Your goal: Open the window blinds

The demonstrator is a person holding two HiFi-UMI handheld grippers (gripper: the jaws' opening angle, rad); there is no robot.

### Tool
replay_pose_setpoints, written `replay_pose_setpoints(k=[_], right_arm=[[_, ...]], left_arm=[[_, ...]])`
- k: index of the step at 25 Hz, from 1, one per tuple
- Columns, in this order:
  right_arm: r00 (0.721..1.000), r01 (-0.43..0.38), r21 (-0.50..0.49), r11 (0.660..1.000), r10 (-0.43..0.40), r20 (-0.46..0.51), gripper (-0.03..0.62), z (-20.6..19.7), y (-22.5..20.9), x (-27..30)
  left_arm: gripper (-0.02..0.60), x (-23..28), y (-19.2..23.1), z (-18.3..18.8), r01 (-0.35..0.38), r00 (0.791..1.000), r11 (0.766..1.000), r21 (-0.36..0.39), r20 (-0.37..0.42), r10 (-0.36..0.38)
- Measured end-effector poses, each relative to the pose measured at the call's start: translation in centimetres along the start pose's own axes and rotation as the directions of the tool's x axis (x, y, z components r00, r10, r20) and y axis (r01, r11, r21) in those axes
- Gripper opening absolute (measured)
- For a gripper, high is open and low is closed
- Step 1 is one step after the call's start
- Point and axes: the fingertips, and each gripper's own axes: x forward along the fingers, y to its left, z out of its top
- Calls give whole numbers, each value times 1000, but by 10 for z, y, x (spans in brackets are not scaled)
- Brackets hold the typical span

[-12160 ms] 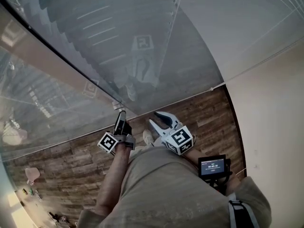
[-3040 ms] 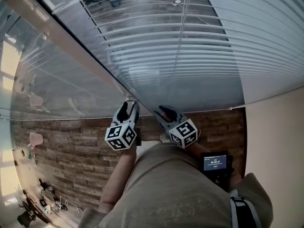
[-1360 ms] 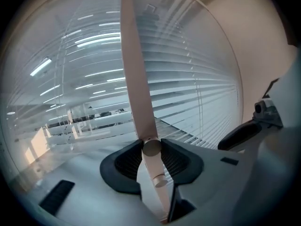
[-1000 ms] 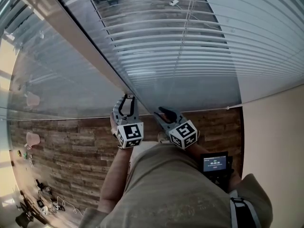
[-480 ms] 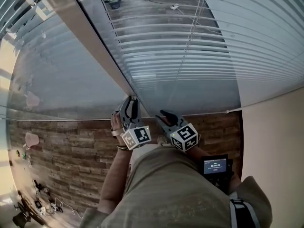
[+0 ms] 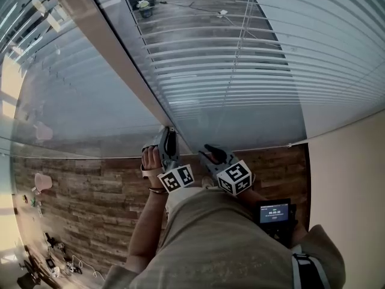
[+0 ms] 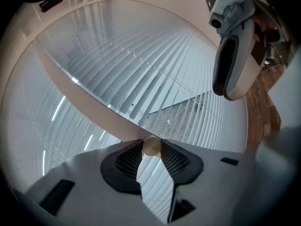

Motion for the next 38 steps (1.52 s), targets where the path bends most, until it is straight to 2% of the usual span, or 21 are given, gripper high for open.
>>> replay_pose_setpoints(k=[7,17,19,21,24,26,28,30,33,38], right_arm=[[1000,0,3,1000,0,6,126,-1,-4,0],[1000,-4,9,1000,4,19,126,-1,-5,-3],[1000,-5,8,1000,5,23,126,-2,-5,-4],[1000,-7,5,1000,7,26,126,-4,-5,-4],[999,-7,5,1000,7,35,126,-5,-7,-6],[999,-6,7,1000,5,42,126,0,-7,-7],[999,-5,9,1000,4,48,126,6,-7,-7],[999,-7,9,1000,7,53,126,8,-7,-7],[998,-15,-2,1000,15,55,126,10,-6,-7],[998,-28,-36,999,30,49,126,8,0,-10]], left_arm=[[135,1,-3,-1,-13,1000,989,144,13,11],[135,-3,-7,-2,-15,999,938,346,46,-1],[136,-3,-9,-3,-9,999,948,319,48,-6],[137,-4,-12,-7,14,999,973,232,38,-24],[171,-12,-8,-14,59,998,998,26,21,-59],[175,-24,0,-15,88,996,986,-144,46,-82],[175,-38,6,-17,133,990,937,-323,92,-109],[175,-48,9,-21,177,982,868,-465,137,-127],[175,-56,1,-35,215,976,766,-606,166,-142],[175,-64,-23,-62,223,973,582,-782,143,-180]])
